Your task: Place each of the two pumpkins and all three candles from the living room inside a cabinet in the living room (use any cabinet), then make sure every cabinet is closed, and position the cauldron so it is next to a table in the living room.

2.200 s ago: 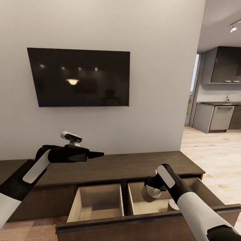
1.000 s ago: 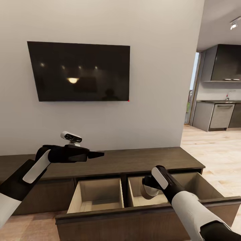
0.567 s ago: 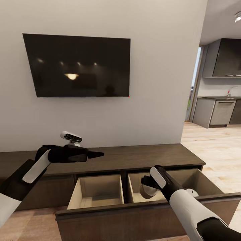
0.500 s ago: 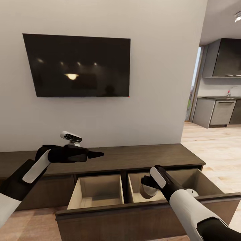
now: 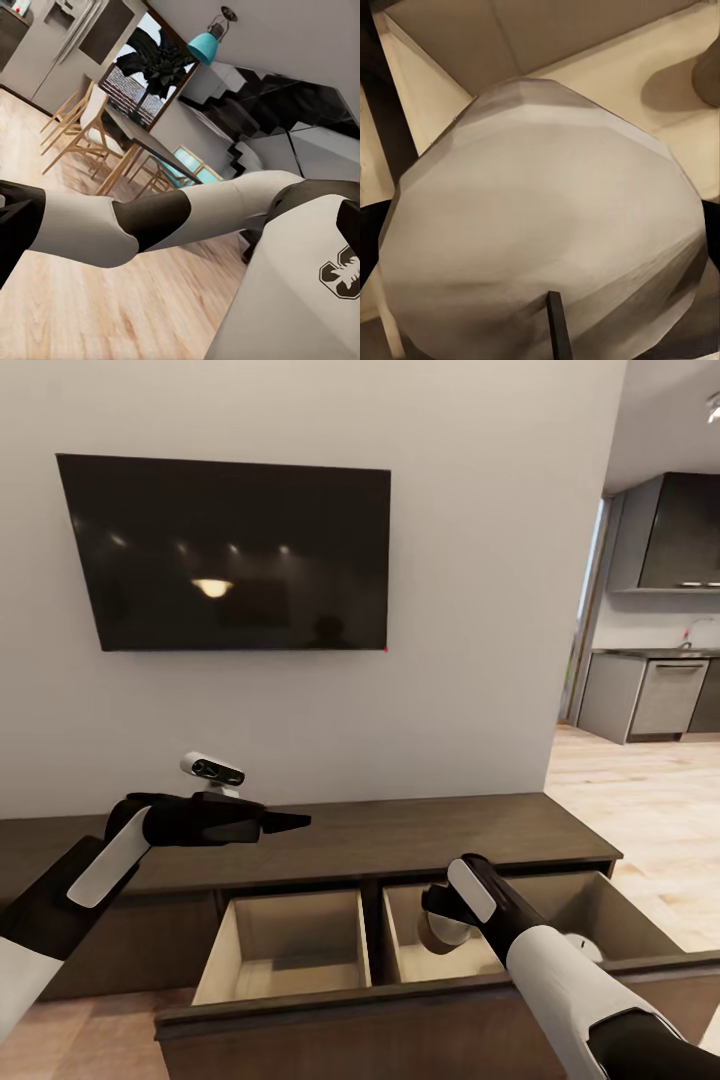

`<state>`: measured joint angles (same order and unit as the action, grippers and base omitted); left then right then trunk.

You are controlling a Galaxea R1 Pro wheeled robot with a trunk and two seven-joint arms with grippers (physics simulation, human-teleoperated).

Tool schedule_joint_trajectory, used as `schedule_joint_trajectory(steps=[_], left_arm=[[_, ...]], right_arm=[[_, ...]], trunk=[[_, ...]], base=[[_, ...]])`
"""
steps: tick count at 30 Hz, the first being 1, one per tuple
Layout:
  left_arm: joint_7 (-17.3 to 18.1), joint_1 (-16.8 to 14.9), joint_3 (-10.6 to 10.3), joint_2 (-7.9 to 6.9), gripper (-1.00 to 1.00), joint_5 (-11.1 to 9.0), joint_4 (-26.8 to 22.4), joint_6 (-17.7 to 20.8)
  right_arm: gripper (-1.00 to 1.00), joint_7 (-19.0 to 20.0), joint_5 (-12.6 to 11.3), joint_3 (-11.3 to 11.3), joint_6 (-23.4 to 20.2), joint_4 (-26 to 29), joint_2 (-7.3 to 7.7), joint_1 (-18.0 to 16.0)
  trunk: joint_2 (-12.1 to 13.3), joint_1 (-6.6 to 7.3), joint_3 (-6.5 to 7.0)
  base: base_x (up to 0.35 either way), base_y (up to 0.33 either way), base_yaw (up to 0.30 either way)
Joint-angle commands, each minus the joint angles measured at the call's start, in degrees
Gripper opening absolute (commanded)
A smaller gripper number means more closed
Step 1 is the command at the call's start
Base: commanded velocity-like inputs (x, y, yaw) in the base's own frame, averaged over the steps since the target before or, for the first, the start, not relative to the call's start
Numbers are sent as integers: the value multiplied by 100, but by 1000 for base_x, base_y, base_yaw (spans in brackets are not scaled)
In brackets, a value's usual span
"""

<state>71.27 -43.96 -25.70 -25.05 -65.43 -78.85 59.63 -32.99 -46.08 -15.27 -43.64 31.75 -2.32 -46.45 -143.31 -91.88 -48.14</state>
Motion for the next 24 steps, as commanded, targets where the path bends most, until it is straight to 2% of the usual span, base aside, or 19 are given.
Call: schedule_joint_trajectory(steps=[1,9,16,24], left_arm=[[9,-7,-13,-6,100,-23,1,37],[9,-7,-14,-1,100,-23,1,37],[9,-7,-14,0,100,-23,-19,37],[2,-7,-14,0,100,-23,-24,37]], right_arm=[[-100,-59,-62,-29,-4,7,4,-4],[-100,-63,-60,-29,-4,-5,4,-6],[-100,-66,-59,-29,-4,-227,4,-91],[-100,-66,-59,-29,-4,-327,4,-124]], trunk=[[-3,0,-7],[-3,0,-7],[-3,0,-7],[-3,0,-7]], base=[[62,0,0],[67,-17,0],[15,-6,0],[142,-1,0]])
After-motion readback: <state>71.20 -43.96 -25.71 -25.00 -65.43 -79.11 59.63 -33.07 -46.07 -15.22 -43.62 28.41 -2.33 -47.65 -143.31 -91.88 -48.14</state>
